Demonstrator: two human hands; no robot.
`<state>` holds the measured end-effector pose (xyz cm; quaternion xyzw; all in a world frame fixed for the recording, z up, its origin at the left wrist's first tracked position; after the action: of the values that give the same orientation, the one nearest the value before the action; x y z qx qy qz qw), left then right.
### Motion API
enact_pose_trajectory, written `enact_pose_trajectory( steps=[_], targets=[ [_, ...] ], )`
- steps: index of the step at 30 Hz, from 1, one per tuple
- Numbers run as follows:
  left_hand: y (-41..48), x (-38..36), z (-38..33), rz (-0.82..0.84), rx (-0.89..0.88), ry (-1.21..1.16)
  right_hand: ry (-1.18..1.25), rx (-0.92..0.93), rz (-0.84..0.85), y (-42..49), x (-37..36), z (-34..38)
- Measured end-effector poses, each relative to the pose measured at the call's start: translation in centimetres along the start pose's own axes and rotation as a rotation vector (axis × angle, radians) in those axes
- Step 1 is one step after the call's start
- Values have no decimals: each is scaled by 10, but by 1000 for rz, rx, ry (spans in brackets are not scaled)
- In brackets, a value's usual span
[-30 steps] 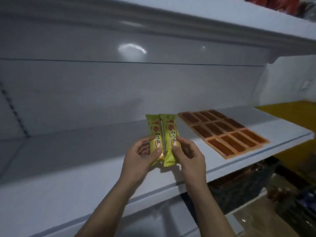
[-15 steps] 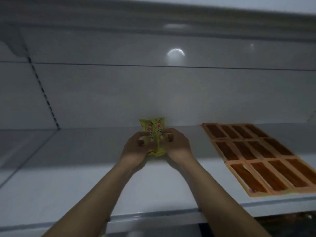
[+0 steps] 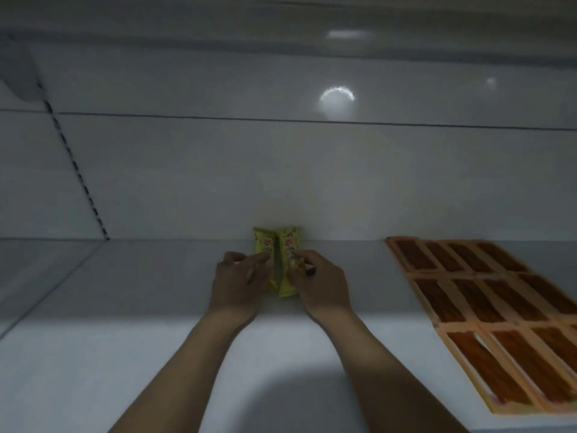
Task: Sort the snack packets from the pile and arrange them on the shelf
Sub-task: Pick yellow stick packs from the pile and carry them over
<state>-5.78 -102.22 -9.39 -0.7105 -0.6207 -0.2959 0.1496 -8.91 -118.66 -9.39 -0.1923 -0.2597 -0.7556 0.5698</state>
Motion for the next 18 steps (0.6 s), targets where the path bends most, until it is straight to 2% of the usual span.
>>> enact_pose_trajectory(
  steps=[9,18],
  targets=[
    [-5,1,-3,-9,-14,-19,44,51,125,-2,-2,1],
    [3,0,5,-39,-59,-30,77,17,61,-2,0,-3]
  ],
)
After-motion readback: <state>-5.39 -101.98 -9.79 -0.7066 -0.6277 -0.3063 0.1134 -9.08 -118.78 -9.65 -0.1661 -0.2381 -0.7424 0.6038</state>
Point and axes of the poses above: each hand's wrist, its own y-axis towards the middle knuckle, its own x-axis out of the back of the hand, z = x × y, the point moved 3 cm from there along y, towards the middle knuckle, and after that the axes turned 5 degrees about z, right-handed, at the moved point
